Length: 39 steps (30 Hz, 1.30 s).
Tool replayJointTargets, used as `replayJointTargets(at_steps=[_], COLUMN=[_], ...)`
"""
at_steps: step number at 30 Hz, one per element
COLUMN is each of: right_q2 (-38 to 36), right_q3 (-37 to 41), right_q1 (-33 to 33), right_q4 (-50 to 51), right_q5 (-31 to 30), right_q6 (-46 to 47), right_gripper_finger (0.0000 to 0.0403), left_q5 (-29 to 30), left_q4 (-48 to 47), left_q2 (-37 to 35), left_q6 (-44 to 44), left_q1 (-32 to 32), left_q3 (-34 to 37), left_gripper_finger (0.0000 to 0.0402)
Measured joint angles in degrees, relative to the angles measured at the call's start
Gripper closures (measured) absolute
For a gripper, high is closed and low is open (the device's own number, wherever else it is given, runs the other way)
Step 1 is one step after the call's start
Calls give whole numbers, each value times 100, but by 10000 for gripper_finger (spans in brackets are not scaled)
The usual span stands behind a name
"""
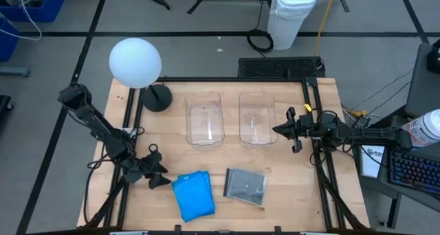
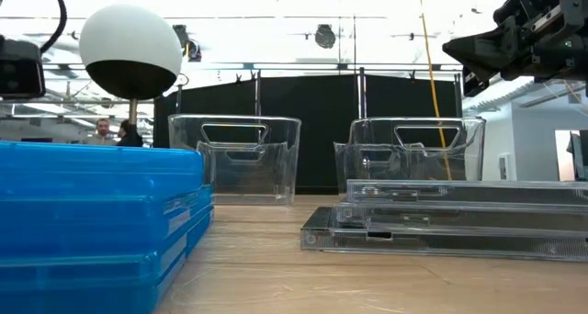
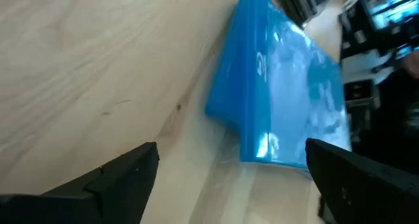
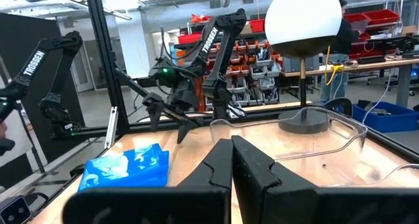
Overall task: Pick & place jewel cases by type
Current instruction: Put the blue cd case into the left transparent bin
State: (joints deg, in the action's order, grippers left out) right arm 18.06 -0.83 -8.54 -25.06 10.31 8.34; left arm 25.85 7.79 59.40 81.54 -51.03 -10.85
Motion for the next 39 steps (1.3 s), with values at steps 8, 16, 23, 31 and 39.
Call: replayJointTargets(at_steps=[8, 16, 23, 31, 39], right_q2=[2, 2, 1, 2, 2], right_q3=[0, 0, -1, 0, 0], right_q1=[1, 0, 2, 0, 0], right_q4=[2, 5, 7, 7, 4], right_q5=[0, 0, 1, 0, 0], right_q6=[0, 0, 0, 0, 0], right_gripper_finger=[403, 403, 403, 403, 403], left_q5=[53, -8, -128, -379, -665], left_q4=[619, 859, 881, 926, 981], left_q2=[-2, 46, 659, 1127, 1405], left_q6=[113, 31, -285, -304, -488], left_q1=[0, 0, 41, 235, 432], left_q3=[313, 303, -45, -260, -470], left_gripper_finger=[52, 70, 71, 71, 71])
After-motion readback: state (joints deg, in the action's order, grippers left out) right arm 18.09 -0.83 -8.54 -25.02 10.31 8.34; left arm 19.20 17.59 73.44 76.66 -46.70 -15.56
